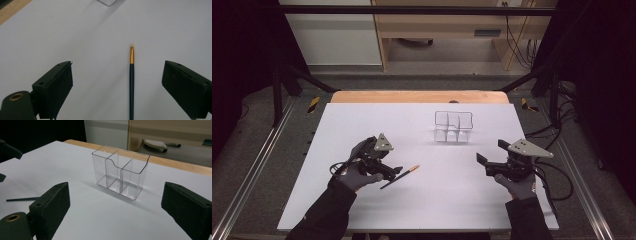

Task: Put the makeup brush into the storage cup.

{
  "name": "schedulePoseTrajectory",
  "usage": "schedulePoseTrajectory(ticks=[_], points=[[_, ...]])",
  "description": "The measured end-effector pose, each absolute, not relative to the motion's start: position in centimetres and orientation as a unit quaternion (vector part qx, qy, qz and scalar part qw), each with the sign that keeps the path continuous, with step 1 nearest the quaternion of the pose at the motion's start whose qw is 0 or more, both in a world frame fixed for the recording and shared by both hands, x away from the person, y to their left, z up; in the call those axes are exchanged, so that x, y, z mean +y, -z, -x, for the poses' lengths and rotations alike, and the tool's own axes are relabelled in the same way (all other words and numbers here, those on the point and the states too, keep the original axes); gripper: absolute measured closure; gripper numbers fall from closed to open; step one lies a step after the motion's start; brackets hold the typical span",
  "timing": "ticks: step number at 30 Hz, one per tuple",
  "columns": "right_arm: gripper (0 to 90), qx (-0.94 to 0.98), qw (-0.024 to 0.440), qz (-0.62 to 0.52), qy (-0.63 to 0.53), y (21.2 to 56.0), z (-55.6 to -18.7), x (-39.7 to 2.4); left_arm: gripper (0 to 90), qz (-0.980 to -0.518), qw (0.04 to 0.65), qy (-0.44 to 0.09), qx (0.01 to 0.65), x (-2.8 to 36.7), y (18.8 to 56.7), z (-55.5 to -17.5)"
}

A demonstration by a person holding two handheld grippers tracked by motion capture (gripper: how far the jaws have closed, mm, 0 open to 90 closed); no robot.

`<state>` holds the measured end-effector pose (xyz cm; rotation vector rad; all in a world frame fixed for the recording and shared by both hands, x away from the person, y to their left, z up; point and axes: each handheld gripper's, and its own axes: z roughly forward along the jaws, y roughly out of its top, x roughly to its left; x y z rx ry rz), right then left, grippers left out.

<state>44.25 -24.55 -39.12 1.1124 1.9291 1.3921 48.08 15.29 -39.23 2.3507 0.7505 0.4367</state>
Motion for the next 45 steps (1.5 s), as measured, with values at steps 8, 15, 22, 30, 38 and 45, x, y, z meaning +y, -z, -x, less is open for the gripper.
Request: schedulePoseTrajectory(ticks=[8,15,22,30,38,45], points=[[8.7,0.710,0.253,-0.409,-0.514,39.1,-44.2,-24.5,11.8,-0.909,0.275,-0.152,0.272,14.1,40.0,-48.7],[8.6,0.712,0.251,-0.409,-0.513,39.1,-44.3,-24.5,14.3,-0.921,0.251,-0.136,0.266,13.6,40.9,-49.2],[8.6,0.713,0.249,-0.408,-0.512,39.2,-44.3,-24.4,17.7,-0.930,0.229,-0.125,0.260,13.1,41.6,-49.6],[8.6,0.714,0.248,-0.408,-0.513,39.2,-44.3,-24.4,23.5,-0.939,0.208,-0.108,0.251,12.5,42.3,-50.0],[8.6,0.714,0.247,-0.407,-0.513,39.2,-44.3,-24.4,31.9,-0.946,0.186,-0.092,0.250,11.8,42.8,-50.4],[8.6,0.716,0.246,-0.407,-0.511,39.3,-44.3,-24.3,40.3,-0.951,0.171,-0.071,0.248,11.7,43.3,-50.7]])
